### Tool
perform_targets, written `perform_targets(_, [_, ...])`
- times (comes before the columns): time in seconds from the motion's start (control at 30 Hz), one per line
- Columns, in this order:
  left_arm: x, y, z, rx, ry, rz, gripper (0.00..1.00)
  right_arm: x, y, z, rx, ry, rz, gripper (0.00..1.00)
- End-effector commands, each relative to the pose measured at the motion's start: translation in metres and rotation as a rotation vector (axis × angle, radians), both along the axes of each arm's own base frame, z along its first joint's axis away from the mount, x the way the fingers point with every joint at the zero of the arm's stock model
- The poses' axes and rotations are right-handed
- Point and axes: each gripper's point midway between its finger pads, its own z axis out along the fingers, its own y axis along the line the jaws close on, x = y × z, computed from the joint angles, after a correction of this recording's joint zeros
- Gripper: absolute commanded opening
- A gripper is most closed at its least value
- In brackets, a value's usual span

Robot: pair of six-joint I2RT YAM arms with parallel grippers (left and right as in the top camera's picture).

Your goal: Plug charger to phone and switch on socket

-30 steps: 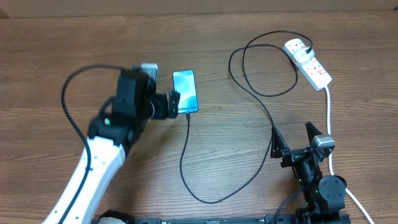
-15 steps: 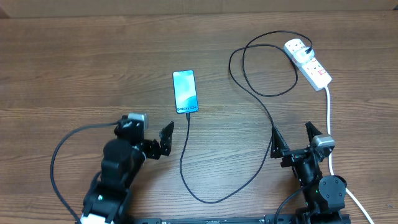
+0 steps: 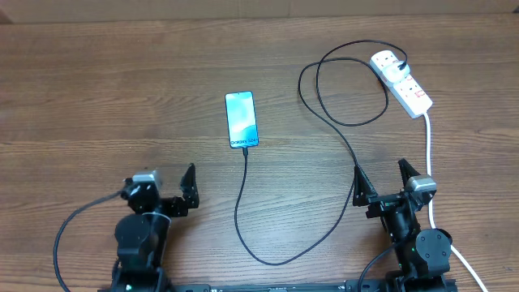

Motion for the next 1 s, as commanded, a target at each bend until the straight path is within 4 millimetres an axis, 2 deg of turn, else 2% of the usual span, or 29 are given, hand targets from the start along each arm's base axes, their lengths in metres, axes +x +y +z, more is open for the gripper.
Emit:
perform_targets(0.0, [-0.005,0.005,-0.007,-0.021,-0.025,0.019,1.0,0.0,0.001,-0.001,-0.007,-0.009,0.004,1.0])
perform_targets(0.13, [-0.007,0.012,-0.006,-0.014,-0.029,0.05,1.0,0.0,0.001,-0.001,-0.007,-0.009,0.004,1.0])
perform_targets(0.27, [-0.011,0.016,-0.013,-0.002,0.0,0.072,1.0,0.0,0.001,-0.001,-0.007,-0.009,0.004,1.0])
perform_targets(0.53, [-0.011,0.016,-0.011,0.054,-0.014,0.06,1.0,0.0,0.001,-0.001,-0.007,-0.009,0.004,1.0])
perform_targets(0.97, [-0.015,0.016,0.024,0.081,-0.166,0.056,1.0,0.0,0.001,-0.001,-0.007,-0.009,0.004,1.0])
